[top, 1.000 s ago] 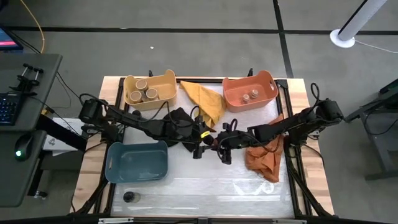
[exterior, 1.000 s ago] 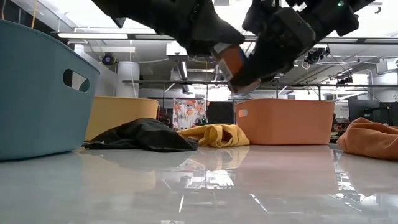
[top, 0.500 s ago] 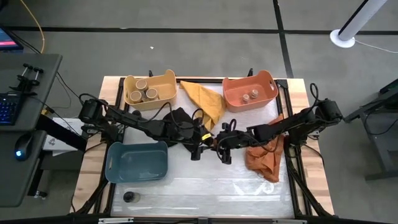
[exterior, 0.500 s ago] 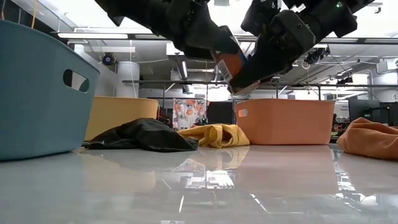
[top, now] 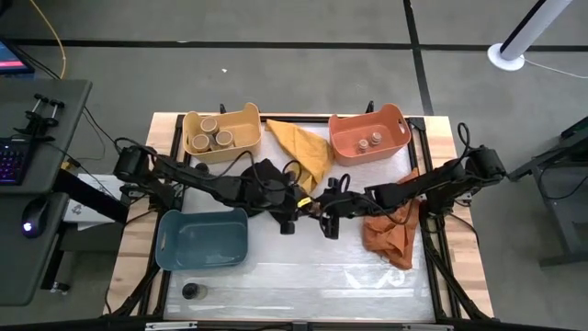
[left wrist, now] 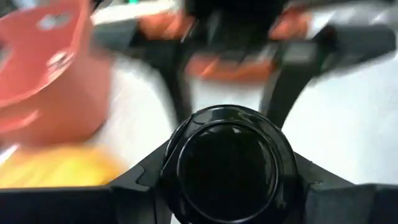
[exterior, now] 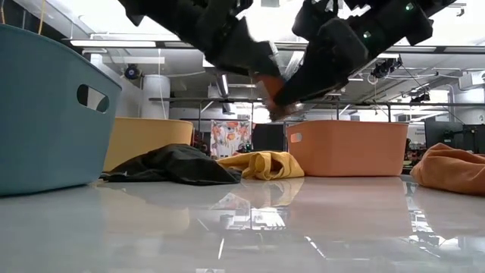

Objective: Sort spices by type
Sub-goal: Put the bottom right black spice bottle into the blue bin

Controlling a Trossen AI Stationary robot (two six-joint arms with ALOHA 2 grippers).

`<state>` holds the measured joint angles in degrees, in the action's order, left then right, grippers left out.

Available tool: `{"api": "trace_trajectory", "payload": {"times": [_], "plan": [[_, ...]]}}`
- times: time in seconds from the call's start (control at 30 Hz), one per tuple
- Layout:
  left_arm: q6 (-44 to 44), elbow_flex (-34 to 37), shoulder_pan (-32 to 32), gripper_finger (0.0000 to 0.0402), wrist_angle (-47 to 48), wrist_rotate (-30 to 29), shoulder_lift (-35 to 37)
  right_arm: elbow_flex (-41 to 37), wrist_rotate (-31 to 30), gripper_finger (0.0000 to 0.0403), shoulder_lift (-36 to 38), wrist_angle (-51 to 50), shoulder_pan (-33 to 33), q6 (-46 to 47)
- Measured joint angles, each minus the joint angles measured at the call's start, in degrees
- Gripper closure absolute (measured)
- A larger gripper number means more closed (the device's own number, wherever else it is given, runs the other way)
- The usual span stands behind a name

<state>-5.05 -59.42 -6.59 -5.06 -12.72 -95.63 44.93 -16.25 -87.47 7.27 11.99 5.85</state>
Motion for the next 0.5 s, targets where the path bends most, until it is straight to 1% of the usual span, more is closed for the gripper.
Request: {"api": "trace_trajectory", "payload": {"times": [0.1,0.17,0.23,0.3,0.4,0.5], "plan": [[-0.01,0.13,1.14,0.0236,8.61,-5.25,2.85,0.0,-3.24,0.0177,0.86,-1.88,0.11,0.05],[0.55,0.15,1.63,0.0236,14.62,-8.83,5.4,0.0,-3.99,0.0176,1.46,-2.46,0.01,0.04],[2.59,0.13,1.76,0.0236,21.48,-10.85,8.7,0.0,-4.66,0.0176,1.82,-2.84,-0.33,0.06],[6.31,0.12,1.58,0.0236,29.1,-11.09,12.07,0.0,-4.79,0.0176,1.83,-3.41,-0.42,0.11],[13.02,0.76,-1.28,0.0236,37.61,-10.91,18.17,0.0,-4.77,0.0176,1.8,-5.0,-0.34,0.1],[19.56,0.76,-7.54,0.0236,42.31,-11.12,25.15,0.0,-5.34,0.0176,1.75,-6.31,-0.35,0.08]]}}
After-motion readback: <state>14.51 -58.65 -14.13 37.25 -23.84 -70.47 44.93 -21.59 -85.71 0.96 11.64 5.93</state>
